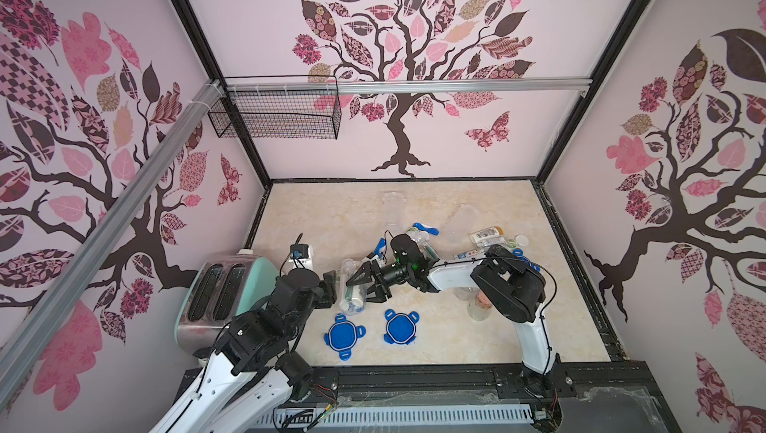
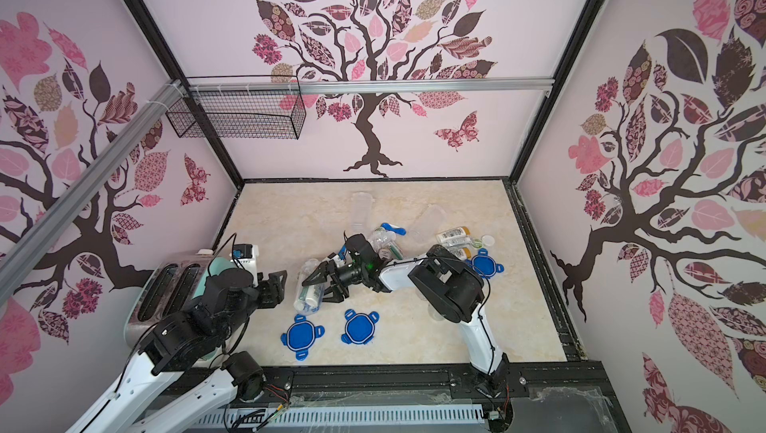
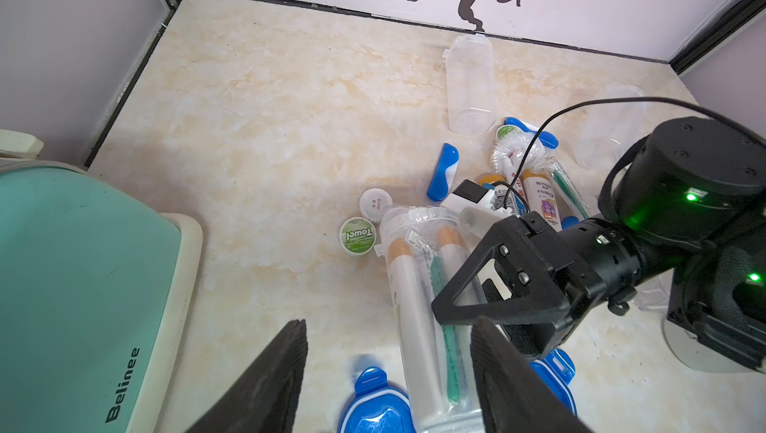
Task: Take out toiletry kits
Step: 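Pour the toiletry kits out of the container.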
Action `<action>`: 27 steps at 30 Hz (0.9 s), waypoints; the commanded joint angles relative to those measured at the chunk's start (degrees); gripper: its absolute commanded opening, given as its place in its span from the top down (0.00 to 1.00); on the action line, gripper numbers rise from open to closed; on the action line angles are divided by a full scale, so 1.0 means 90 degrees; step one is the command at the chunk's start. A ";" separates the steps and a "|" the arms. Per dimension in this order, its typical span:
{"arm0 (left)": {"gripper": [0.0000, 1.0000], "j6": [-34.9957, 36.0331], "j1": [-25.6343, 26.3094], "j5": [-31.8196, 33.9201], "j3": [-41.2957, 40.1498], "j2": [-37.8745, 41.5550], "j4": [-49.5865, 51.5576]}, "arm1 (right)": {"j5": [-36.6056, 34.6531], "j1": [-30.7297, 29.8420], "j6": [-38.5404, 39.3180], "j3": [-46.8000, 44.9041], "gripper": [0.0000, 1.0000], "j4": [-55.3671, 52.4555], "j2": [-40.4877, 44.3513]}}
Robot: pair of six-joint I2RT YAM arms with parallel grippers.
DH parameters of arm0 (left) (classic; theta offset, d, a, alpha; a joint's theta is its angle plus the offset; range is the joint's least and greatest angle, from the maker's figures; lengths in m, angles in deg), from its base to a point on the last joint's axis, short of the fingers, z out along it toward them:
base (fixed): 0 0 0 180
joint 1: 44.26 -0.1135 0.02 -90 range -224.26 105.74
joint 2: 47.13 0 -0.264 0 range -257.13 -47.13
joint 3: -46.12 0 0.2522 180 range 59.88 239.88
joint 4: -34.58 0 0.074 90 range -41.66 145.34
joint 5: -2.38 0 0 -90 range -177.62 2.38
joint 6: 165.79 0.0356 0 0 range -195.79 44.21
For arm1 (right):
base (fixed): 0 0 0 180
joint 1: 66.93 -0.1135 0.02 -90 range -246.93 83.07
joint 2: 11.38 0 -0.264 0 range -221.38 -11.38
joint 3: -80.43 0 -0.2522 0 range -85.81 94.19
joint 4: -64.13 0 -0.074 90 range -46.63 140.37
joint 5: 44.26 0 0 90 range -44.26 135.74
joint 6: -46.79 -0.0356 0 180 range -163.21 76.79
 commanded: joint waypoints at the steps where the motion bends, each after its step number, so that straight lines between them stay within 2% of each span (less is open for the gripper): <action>1: 0.33 0.0041 -0.0018 0.0062 -0.0038 0.0055 -0.0114 | 0.0043 0.0011 -0.0565 0.0036 0.40 0.1033 0.0259; 20: 0.33 0.0051 -0.0016 0.0005 -0.0046 0.0016 -0.0116 | -0.0166 0.0031 -0.1621 -0.0130 0.38 0.1918 0.0259; 27: 0.30 0.0219 -0.0020 -0.0193 -0.0094 -0.0024 -0.0261 | -0.0306 0.0074 -0.2389 -0.0105 0.39 0.2721 0.0147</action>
